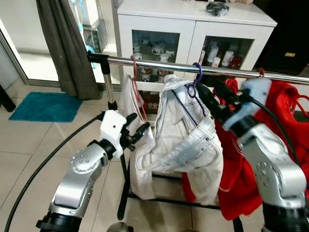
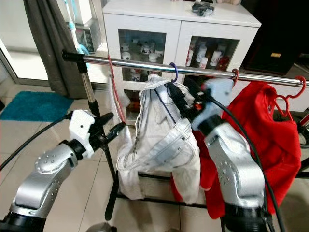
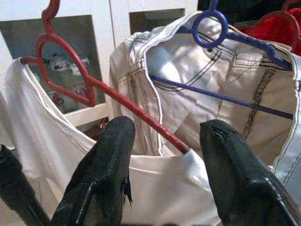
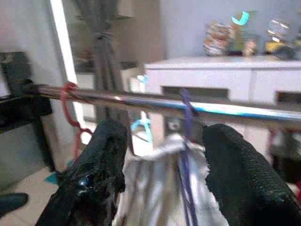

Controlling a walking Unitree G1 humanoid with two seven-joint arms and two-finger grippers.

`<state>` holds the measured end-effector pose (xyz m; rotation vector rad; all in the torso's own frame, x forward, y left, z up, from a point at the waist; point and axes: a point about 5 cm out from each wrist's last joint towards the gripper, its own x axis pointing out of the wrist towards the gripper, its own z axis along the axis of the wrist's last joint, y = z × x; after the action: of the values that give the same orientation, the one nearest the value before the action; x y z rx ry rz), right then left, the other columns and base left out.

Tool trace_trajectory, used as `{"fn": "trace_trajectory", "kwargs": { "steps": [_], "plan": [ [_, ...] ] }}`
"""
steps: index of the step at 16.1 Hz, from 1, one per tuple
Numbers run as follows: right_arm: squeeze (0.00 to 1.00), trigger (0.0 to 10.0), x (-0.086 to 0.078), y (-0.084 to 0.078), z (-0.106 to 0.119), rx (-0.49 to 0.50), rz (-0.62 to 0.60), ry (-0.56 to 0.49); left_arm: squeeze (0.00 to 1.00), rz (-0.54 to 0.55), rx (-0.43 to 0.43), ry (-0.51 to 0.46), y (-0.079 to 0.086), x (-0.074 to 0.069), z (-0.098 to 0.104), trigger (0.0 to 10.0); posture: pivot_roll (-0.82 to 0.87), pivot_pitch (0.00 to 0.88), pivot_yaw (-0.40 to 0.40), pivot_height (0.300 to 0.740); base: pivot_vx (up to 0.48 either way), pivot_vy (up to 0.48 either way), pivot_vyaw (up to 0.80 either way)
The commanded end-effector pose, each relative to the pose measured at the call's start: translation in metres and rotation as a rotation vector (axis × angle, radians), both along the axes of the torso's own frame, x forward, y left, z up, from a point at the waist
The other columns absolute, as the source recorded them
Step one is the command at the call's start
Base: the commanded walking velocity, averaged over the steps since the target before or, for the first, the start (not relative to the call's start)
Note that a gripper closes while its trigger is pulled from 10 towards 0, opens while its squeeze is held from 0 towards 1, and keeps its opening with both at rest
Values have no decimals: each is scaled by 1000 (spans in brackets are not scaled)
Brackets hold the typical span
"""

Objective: Hang hanger

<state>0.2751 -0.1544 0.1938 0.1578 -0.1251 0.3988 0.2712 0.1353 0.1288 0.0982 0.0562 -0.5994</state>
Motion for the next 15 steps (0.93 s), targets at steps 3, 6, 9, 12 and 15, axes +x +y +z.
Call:
{"fn": "trace_trajectory", "kwargs": {
  "steps": [3, 6, 9, 12, 15],
  "plan": [
    [122, 10000, -5, 2, -6, 0, -75, 32, 0, 13, -7, -28, -4, 6, 9, 10000, 35, 0, -18, 723, 0, -369, 0],
    [86, 10000, -2, 6, -7, -17, -113, 43, 0, 12, -10, -35, -7, 7, 10, 10000, 37, 0, -22, 723, 0, -369, 0],
    [0, 10000, 3, 3, -9, -44, -159, 65, 0, 18, -9, -36, -7, 7, 10, 10000, 39, 0, -30, 723, 0, -369, 0],
    [0, 10000, 5, 3, -10, -64, -168, 77, 0, 21, -3, -35, -6, 5, 9, 10000, 39, 0, -33, 723, 0, -369, 0],
    [0, 10000, 3, 6, -15, -74, -162, 104, 0, 29, -15, -17, -7, 5, 7, 10000, 34, 0, -29, 723, 0, -115, 0]
  ]
}}
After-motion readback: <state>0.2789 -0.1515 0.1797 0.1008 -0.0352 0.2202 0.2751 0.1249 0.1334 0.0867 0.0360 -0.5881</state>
